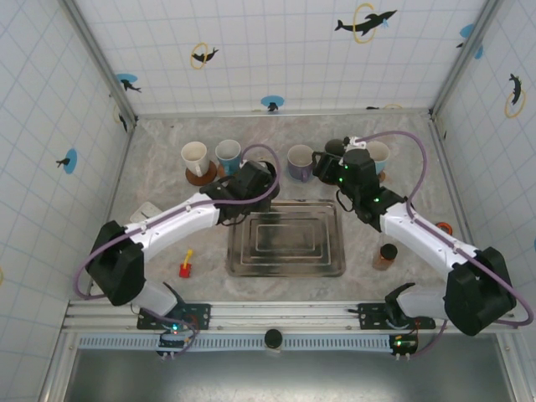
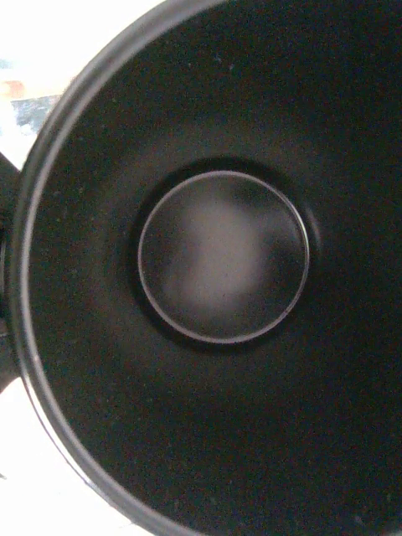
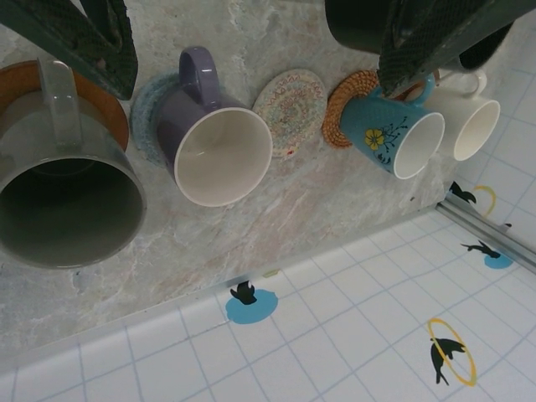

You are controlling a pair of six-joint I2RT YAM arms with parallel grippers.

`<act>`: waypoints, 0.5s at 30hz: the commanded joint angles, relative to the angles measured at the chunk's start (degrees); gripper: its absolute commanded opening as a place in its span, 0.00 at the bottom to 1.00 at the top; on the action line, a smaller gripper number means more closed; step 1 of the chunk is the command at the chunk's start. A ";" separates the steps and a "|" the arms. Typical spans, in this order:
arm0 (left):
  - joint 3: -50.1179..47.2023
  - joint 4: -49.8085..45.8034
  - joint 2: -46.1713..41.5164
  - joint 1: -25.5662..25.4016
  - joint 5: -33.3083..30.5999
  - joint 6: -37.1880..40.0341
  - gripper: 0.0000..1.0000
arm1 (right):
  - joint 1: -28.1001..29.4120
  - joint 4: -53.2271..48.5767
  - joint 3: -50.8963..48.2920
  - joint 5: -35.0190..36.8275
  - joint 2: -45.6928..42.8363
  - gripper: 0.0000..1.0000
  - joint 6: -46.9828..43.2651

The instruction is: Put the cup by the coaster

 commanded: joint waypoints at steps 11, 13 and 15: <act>14.00 3.88 9.10 7.40 -1.16 6.28 0.00 | -1.15 0.57 4.07 -3.00 3.25 0.76 -0.79; 15.26 3.87 10.72 8.46 -0.93 6.36 0.00 | -1.18 0.63 4.13 -2.76 3.42 0.76 -0.98; 16.40 3.89 12.26 9.36 -0.42 6.44 0.00 | -1.30 0.56 4.19 -2.48 3.78 0.76 -1.24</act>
